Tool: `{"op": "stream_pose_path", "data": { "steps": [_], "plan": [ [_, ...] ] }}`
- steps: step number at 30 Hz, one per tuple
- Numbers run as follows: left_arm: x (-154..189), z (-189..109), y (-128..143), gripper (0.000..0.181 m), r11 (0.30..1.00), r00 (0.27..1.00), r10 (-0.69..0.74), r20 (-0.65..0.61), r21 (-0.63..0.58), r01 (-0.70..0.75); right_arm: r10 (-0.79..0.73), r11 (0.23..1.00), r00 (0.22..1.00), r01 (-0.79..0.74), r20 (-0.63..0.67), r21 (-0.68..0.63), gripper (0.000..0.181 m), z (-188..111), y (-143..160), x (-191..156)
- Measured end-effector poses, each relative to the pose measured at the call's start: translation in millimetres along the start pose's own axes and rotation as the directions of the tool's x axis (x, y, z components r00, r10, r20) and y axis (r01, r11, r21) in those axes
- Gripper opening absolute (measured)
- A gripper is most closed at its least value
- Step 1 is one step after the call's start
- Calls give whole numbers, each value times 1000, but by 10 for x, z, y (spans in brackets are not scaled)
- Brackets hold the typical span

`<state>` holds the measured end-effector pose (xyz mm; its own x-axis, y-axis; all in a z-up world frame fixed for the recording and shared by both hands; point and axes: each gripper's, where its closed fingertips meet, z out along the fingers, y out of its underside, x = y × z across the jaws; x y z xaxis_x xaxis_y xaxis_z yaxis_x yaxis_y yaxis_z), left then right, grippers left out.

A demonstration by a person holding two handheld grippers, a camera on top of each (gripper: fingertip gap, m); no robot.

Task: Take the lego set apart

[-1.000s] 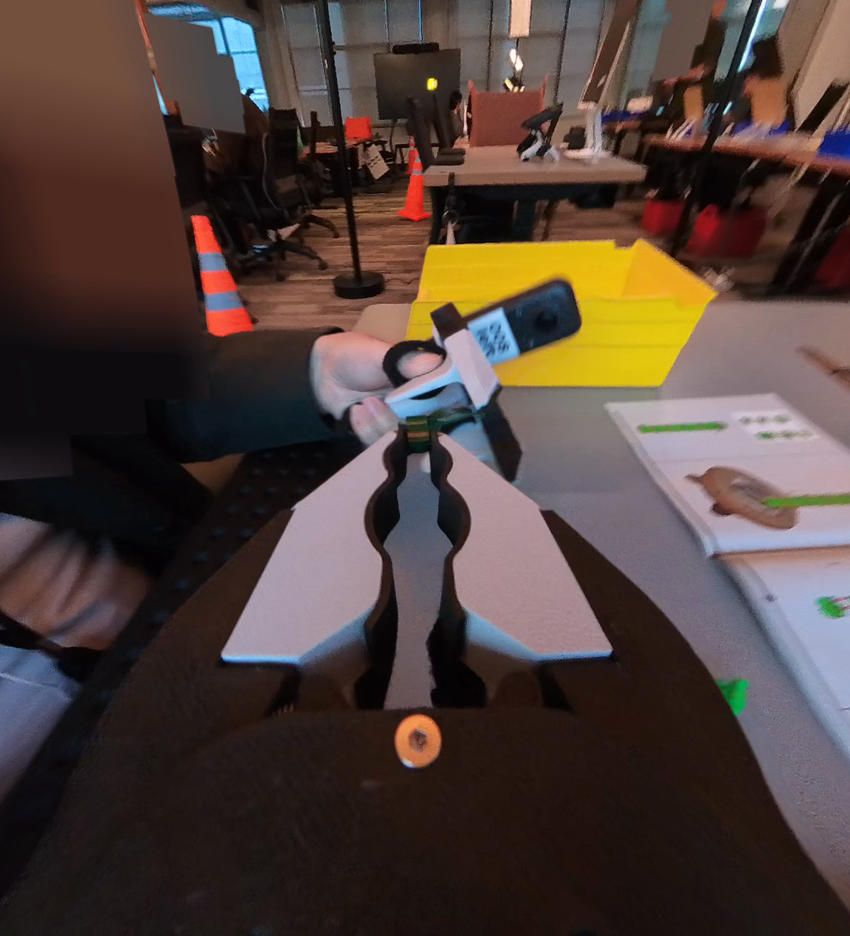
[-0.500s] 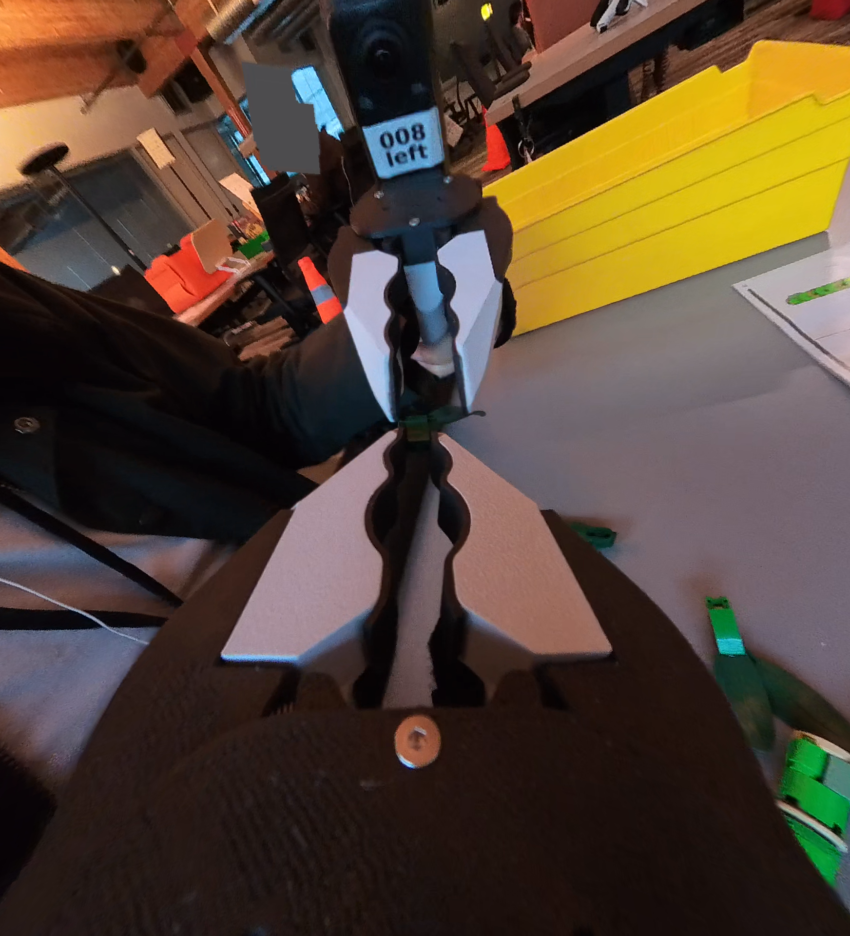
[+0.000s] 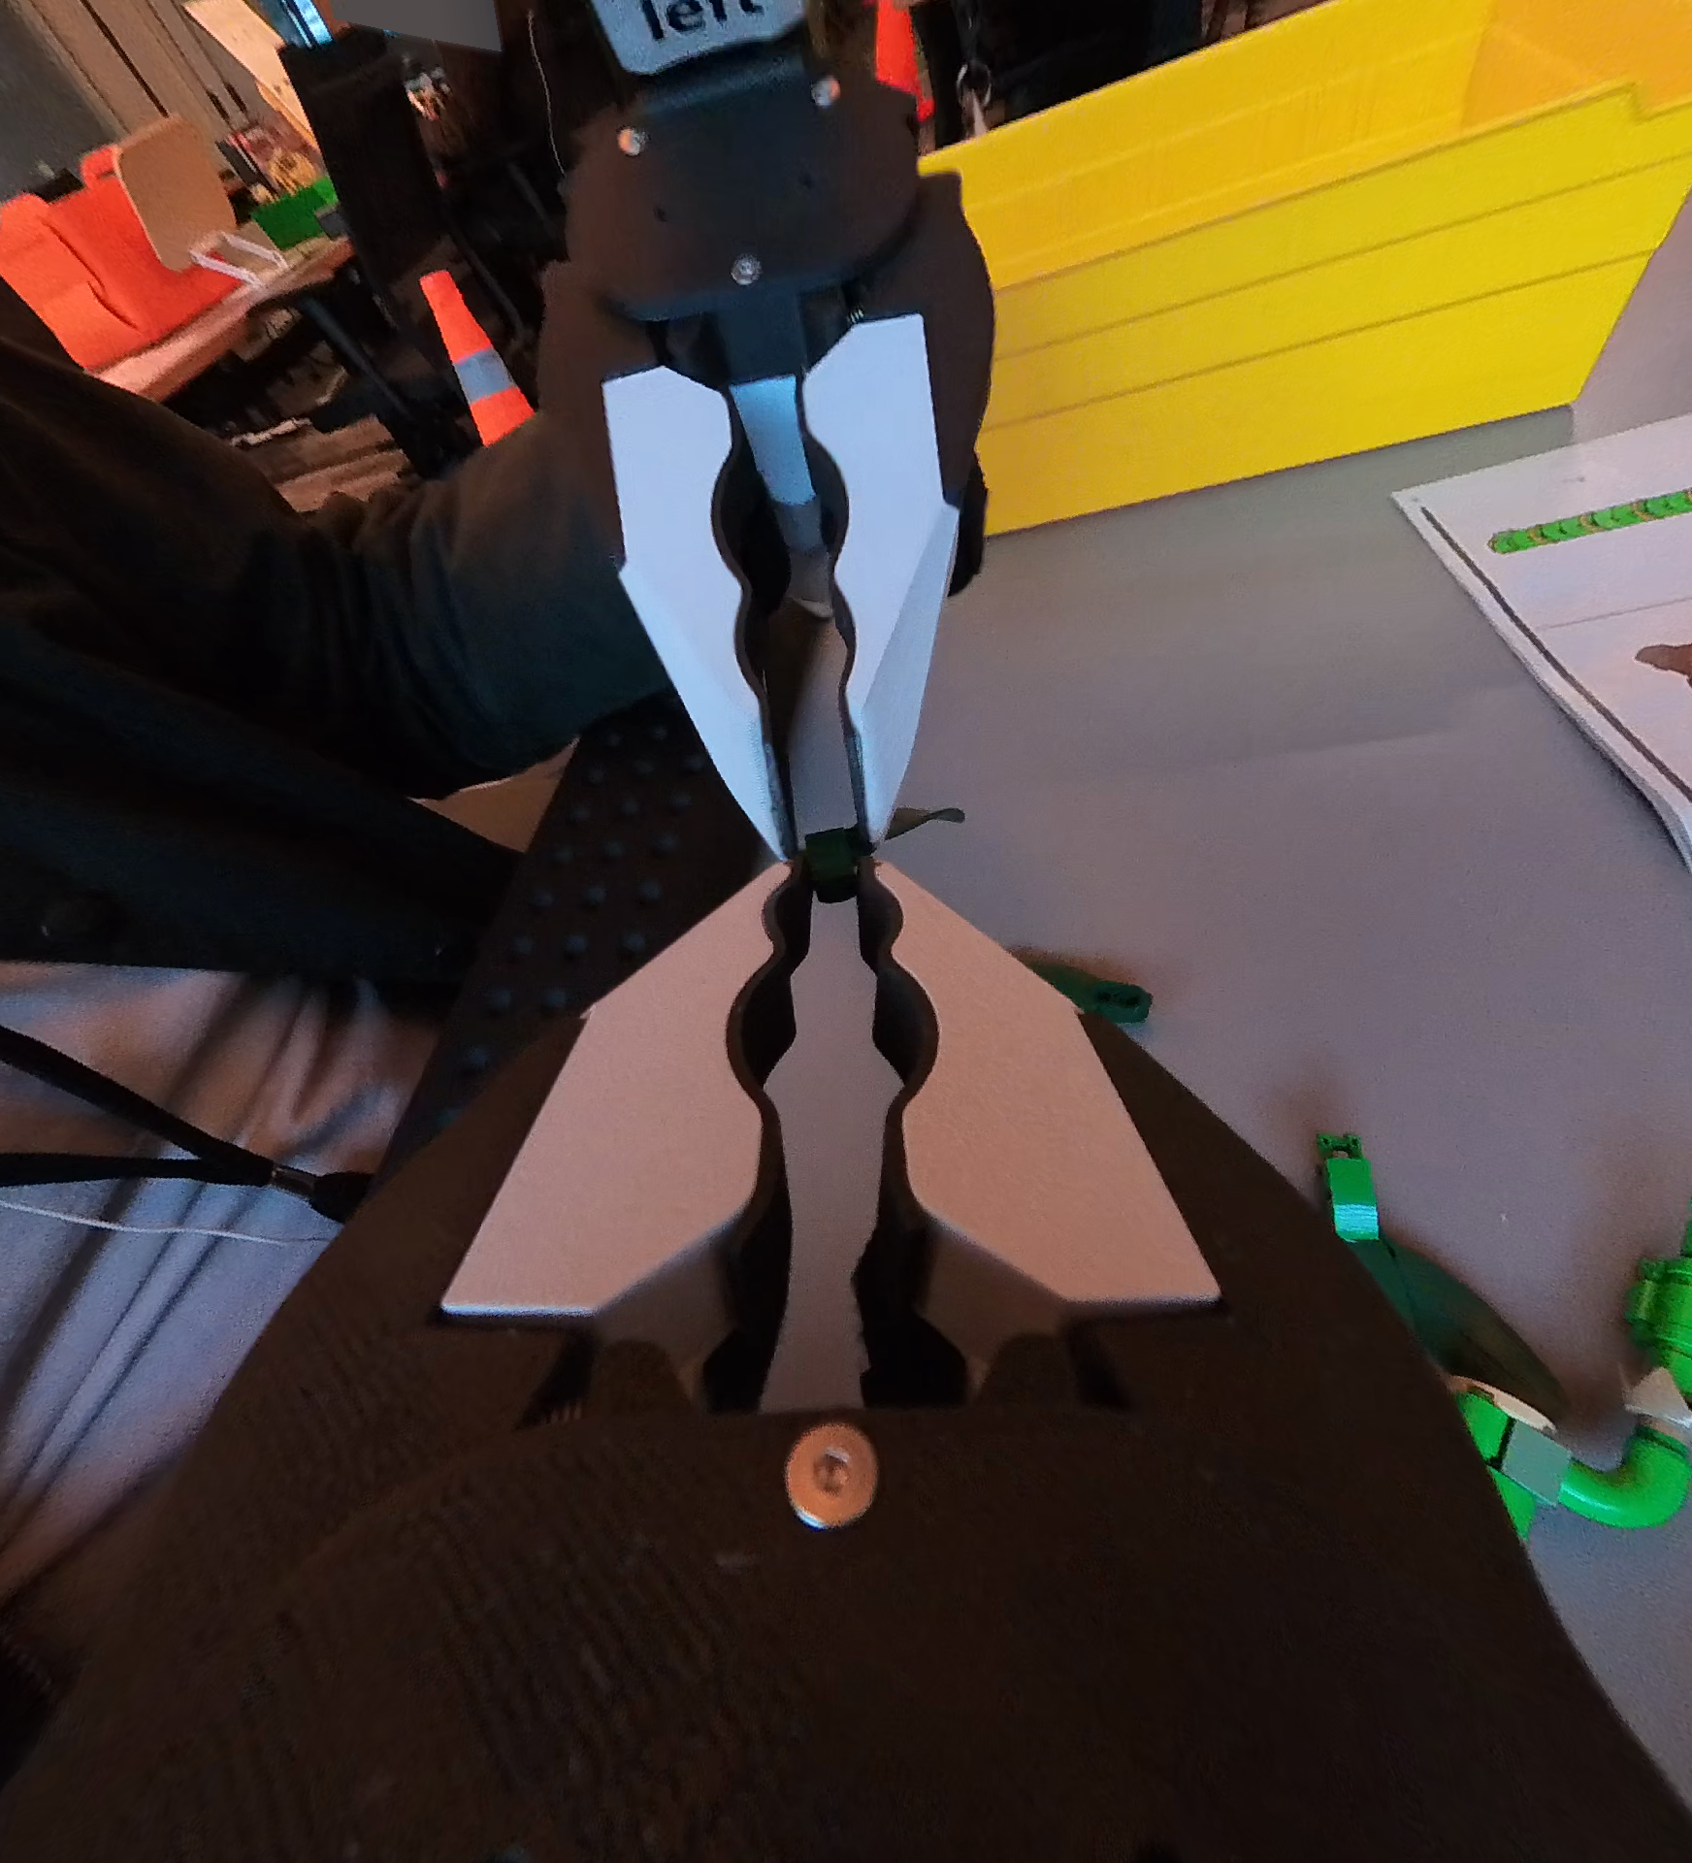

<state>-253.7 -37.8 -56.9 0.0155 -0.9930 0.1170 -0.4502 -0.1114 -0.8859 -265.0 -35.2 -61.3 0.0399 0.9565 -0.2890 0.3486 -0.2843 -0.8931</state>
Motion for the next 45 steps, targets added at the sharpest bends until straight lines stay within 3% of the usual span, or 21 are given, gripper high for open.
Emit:
{"op": "stream_pose_path", "data": {
  "steps": [3, 8, 10, 14, 20, 28, 36, 37, 39, 41, 45],
  "plan": [
    [-34, -14, -10, 6, 1000, 999, 10, 40, 7, -10, -2, 1000, 1000, 2, -17, 17, 7, -1, -24, 31],
    [-94, -102, -173, 5, 969, 988, -153, -8, 194, 152, 24, 989, 1000, -22, -11, 147, 11, -84, -224, 48],
    [-132, -146, -240, 5, 937, 976, -214, -32, 275, 215, 53, 979, 999, -50, -8, 197, 23, -117, -291, 77],
    [-184, -288, -399, 5, 832, 939, -315, -140, 434, 345, 100, 953, 994, -109, 47, 283, 22, -204, -409, 73],
    [-199, -249, -407, 5, 840, 949, -301, -91, 445, 310, 188, 900, 975, -219, 118, 376, 17, -255, -534, 108],
    [-196, -221, -467, 5, 816, 945, -312, -94, 483, 318, 201, 898, 971, -235, 127, 372, 8, -238, -524, 117],
    [-280, -214, -369, 5, 800, 932, -341, -123, 483, 356, 218, 922, 976, -208, 4, 327, 6, -171, -461, 210],
    [-319, -219, -352, 8, 799, 930, -352, -107, 483, 358, 227, 923, 974, -209, -19, 324, 6, -175, -456, 238],
    [-526, -262, -260, 39, 810, 921, -387, 32, 489, 324, 222, 938, 966, -175, -132, 300, 6, -237, -413, 361],
    [-701, -348, -142, 48, 847, 905, -377, 198, 470, 250, 196, 959, 909, -98, -369, 267, 6, -433, -357, 619],
    [-877, -427, 7, 47, 904, 845, -318, 429, 407, 134, 109, 984, 643, 38, -758, 174, 6, -940, -377, 909]
  ]
}}
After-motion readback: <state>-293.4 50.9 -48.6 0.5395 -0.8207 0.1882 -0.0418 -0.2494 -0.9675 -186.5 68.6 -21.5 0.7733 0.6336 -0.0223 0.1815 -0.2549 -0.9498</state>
